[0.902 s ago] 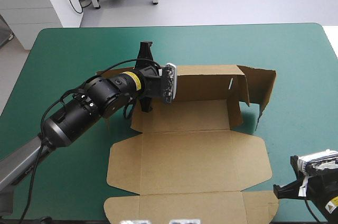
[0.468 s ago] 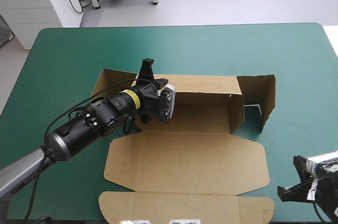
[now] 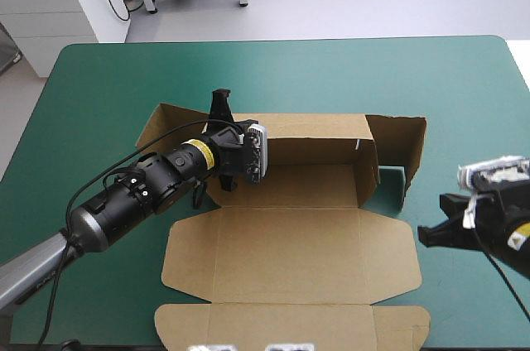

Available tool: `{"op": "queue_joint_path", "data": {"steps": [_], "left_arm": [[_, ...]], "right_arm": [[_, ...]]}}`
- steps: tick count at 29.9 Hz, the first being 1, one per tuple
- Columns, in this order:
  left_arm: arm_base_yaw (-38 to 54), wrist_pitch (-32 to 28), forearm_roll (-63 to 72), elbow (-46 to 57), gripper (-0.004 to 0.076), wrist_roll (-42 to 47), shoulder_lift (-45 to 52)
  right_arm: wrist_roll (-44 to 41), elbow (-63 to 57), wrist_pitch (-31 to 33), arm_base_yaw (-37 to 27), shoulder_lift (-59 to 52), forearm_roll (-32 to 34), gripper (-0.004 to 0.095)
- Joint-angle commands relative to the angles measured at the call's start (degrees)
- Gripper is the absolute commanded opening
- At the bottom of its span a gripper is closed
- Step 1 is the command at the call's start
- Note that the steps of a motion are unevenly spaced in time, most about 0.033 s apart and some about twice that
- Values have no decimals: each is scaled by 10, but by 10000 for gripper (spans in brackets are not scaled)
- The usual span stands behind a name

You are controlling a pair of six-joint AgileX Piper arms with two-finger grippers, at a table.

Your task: Fold the box

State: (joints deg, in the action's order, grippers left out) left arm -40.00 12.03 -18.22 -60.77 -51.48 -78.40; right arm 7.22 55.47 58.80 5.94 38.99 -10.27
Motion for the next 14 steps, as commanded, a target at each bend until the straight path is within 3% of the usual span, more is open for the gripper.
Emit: {"op": "queue_joint_path", "data": {"steps": [1,10,14], "left_arm": [[3,1,-2,-10,-8,24,17],[2,38,-133,-10,-8,190,18],[2,49,-152,-10,-8,207,18]], "right_arm": [[10,80,-34,-4,82,-7,-19],[11,268,16,-4,302,-9,-20],[4,349,20,-4,387,-9,-20]]}}
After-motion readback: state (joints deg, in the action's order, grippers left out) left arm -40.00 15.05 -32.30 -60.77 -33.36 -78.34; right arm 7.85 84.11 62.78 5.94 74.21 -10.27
